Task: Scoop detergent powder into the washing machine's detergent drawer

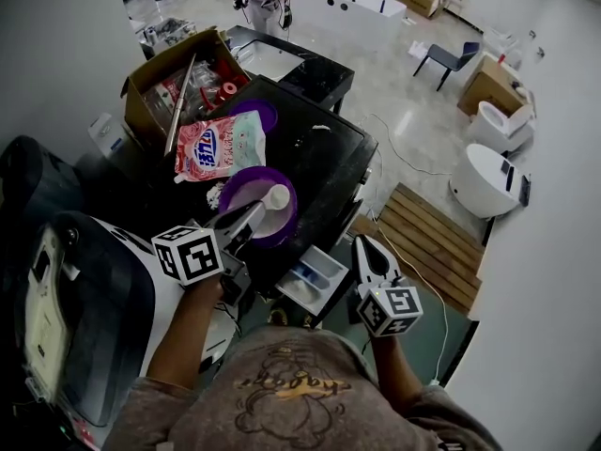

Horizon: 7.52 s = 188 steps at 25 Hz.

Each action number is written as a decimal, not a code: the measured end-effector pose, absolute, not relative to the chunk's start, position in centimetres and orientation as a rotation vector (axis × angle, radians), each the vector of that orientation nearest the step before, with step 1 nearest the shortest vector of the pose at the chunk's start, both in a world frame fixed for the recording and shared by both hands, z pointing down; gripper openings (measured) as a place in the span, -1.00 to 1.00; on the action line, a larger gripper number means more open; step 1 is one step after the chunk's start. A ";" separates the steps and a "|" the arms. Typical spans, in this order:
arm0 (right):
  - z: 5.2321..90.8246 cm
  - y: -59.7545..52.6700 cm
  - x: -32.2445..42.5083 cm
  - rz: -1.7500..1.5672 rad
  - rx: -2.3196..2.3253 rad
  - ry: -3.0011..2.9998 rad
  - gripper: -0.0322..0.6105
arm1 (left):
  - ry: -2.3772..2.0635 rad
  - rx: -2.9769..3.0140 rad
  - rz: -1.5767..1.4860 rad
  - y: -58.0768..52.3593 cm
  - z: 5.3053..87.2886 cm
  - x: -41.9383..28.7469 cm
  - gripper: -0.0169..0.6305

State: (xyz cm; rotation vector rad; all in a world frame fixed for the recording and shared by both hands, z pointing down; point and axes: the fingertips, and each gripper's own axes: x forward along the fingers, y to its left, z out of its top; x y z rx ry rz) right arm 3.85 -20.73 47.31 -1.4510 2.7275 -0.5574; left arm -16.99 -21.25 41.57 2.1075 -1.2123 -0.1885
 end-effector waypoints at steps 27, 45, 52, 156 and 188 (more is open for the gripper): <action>48.1 -16.3 12.8 -0.570 -1.774 2.511 -0.89 | -0.920 2.259 0.014 -20.4 43.9 -4.3 -0.87; 51.3 -13.5 15.1 -0.654 -1.874 2.480 -0.89 | -0.855 2.208 0.203 -18.1 52.2 -1.6 -0.87; 52.7 -14.1 14.2 -0.689 -1.829 2.519 -0.89 | -0.913 2.192 0.334 -17.4 56.1 -2.0 -0.87; 48.8 -13.5 15.1 -0.561 -1.733 2.573 -0.89 | -1.332 2.552 0.333 -16.0 47.1 -4.4 -0.87; 49.1 -12.9 15.8 -0.511 -1.757 2.579 -0.90 | -1.412 2.517 0.159 -15.6 45.4 -6.2 -0.87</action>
